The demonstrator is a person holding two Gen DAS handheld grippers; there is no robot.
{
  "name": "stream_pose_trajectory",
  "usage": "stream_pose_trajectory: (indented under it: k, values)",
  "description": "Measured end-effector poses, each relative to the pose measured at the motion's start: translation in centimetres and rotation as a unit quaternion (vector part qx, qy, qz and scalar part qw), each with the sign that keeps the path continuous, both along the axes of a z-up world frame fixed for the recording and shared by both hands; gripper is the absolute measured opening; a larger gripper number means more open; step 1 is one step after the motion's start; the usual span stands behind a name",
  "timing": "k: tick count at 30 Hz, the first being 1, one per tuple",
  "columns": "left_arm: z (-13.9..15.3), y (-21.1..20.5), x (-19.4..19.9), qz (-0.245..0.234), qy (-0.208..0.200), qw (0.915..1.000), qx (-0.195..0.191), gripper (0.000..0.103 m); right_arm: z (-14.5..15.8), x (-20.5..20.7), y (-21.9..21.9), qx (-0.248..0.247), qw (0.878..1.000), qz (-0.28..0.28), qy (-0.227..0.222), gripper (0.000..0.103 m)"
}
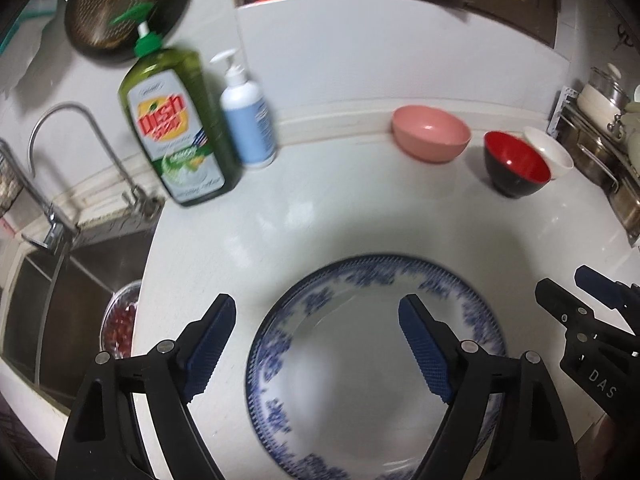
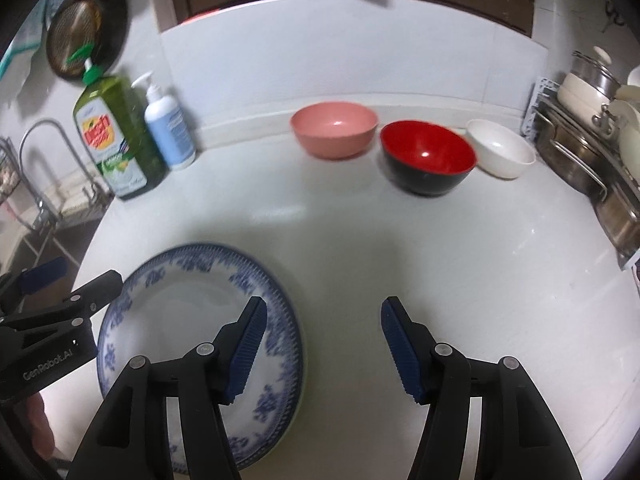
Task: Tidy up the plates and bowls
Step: 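Move both tools toward the pink bowl by the backsplash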
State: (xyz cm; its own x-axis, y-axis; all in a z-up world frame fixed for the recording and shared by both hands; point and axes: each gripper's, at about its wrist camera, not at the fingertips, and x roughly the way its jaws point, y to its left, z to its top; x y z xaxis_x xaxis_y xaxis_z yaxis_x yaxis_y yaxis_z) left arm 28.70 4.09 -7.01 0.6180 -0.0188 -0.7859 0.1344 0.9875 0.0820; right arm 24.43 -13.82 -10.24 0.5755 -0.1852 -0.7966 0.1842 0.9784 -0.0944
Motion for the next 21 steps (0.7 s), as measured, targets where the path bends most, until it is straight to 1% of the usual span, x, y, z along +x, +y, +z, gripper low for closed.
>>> stream_pose_trajectory:
  k: [7,14,19,21]
  values:
    - [1.7,-2.5,1.9,-0.016,-0.011,0.9998,-0.006,0.084,1.9,1.4,-2.8,-0.002,1.000,-0.013,-0.019,0.061]
    - [3.9,-4.3,4.9,-0.014,-0.025,0.9995,-0.013,0.083,4.1,4.1,-4.9,-0.013,0.999,0.006,-0.041,0.060]
    - [5.9,-5.6,7.2,-0.013,-0.051,0.9986,-0.005,0.083,5.9,6.9,-6.1,-0.025,0.998,0.026,-0.054,0.060]
    - [6.5,-6.0,8.4,-0.011,-0.054,0.9985,-0.006,0.083,6.4,7.9,-6.4,-0.026,0.997,0.032,-0.058,0.060]
